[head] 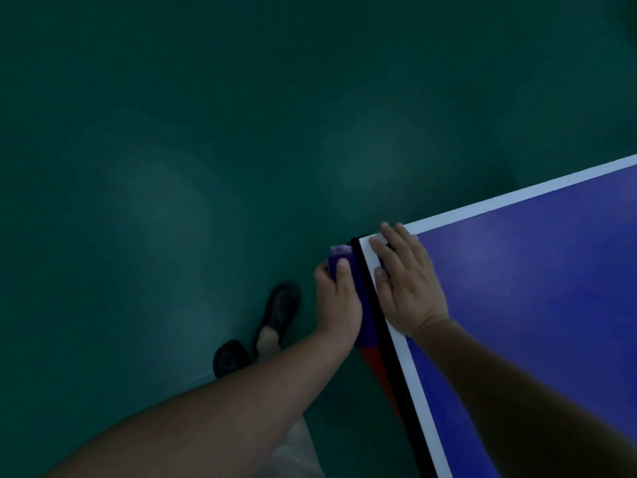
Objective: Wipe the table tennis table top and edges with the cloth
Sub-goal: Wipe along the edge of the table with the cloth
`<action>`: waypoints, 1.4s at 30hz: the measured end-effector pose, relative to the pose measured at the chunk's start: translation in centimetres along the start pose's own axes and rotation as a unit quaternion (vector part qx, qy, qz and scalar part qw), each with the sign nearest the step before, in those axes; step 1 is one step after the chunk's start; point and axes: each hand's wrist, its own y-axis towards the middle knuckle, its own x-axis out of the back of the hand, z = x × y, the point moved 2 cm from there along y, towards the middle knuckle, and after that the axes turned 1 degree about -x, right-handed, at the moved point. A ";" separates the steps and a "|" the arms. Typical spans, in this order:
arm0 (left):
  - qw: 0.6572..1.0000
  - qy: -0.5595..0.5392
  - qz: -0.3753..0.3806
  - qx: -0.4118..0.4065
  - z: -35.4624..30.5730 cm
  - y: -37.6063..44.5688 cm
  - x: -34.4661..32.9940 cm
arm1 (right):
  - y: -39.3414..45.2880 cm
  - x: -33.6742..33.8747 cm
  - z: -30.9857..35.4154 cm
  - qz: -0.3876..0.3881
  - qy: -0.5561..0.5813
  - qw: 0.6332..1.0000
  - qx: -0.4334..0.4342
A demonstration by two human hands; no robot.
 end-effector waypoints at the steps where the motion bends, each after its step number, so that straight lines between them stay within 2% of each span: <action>1: 1.000 -0.001 -0.010 0.000 -0.7 0.8 -0.1 | -0.1 -0.1 0.0 0.004 0.002 1.000 -0.002; 6: 0.999 0.046 -0.002 -0.018 -2.9 4.4 0.1 | 0.0 -0.1 -0.2 0.005 0.017 1.000 0.005; 11: 0.985 0.144 0.099 -0.007 -3.4 7.3 1.1 | -0.1 0.2 0.0 -0.024 0.034 0.999 -0.002; 14: 0.952 0.250 0.174 -0.034 -4.8 9.3 1.3 | -0.1 0.2 -0.1 -0.021 0.025 0.999 -0.013; 17: 0.889 0.370 0.259 -0.070 -7.1 11.1 0.1 | -0.1 0.1 0.0 -0.005 0.012 1.000 -0.013; 19: 0.856 0.413 0.301 -0.081 -8.5 12.0 -1.6 | 0.0 0.2 0.0 0.006 0.004 1.000 -0.017; 21: 0.839 0.427 0.328 -0.078 -9.3 12.6 -3.1 | 0.0 0.3 -0.1 0.011 -0.002 1.000 -0.023; 25: 0.835 0.425 0.346 -0.058 -9.4 13.4 -4.6 | 0.1 0.5 -0.1 0.008 0.000 0.999 -0.037; 27: 0.839 0.413 0.351 -0.037 -9.3 13.6 -4.5 | 0.0 0.5 -0.1 0.001 -0.001 0.998 -0.057; 31: 0.821 0.419 0.388 0.007 -9.8 13.7 -4.6 | -0.2 0.5 -0.3 -0.035 -0.003 0.992 -0.119; 33: 0.816 0.420 0.398 0.009 -10.2 13.9 -5.1 | 0.1 0.6 -0.4 -0.075 0.008 0.979 -0.192; 36: 0.807 0.413 0.421 0.003 -10.8 14.2 -7.4 | 0.9 0.7 -0.7 -0.130 0.008 0.934 -0.332; 39: 0.794 0.402 0.456 -0.021 -10.8 14.7 -10.5 | 1.1 0.4 -0.6 -0.147 -0.014 0.916 -0.373; 42: 0.795 0.397 0.458 -0.019 -9.9 15.9 -12.9 | 0.9 0.3 -0.6 -0.152 -0.004 0.908 -0.390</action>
